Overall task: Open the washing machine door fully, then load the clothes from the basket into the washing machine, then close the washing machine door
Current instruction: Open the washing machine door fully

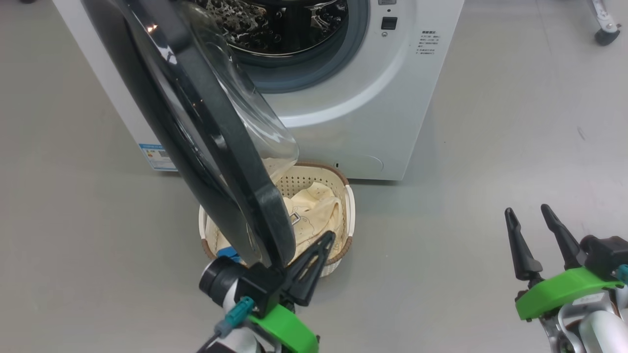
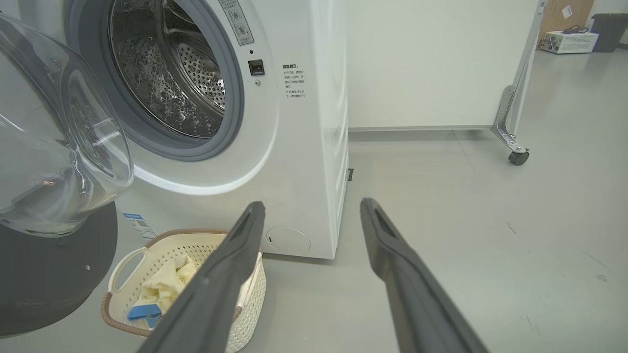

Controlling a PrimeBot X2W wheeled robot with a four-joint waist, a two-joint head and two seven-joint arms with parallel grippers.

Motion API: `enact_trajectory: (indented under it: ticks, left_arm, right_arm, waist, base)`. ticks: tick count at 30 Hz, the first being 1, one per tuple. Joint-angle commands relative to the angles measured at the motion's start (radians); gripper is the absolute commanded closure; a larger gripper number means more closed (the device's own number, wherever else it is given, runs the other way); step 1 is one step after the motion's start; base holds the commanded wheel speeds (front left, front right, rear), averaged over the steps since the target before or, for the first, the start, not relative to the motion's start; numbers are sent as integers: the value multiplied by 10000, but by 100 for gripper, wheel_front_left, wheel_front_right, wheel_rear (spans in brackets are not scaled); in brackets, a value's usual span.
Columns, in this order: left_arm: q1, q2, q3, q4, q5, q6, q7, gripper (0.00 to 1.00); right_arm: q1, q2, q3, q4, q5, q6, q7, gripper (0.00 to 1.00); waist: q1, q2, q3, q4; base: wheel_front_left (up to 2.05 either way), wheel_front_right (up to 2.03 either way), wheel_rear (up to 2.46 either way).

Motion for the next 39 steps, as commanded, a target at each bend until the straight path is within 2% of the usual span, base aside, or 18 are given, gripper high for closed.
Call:
enact_trajectory:
  ticks: [1,11,22,39]
  left_arm:
    - [-428,28,462,-201,-52,87,-104,100]
    - [-730,-120,979,111,-49,125,-143,100]
    - [-660,-265,525,-528,265,-44,-146,100]
    - [-542,-44,784,-65,14,152,-145,100]
  right_arm:
    - [-352,-265,102,-268,84,-29,-109,0]
    - [-366,-188,32,-181,92,-29,-109,0]
    - [-506,-144,105,-112,117,-29,-109,0]
    - [-415,-163,43,7,228,-29,-109,0]
  waist:
    - [0,0,17,-3]
    - [0,0,108,299]
    - [0,0,236,868]
    - [0,0,65,977]
  base:
    - [0,0,0]
    - [0,0,0]
    - [0,0,0]
    - [0,0,0]
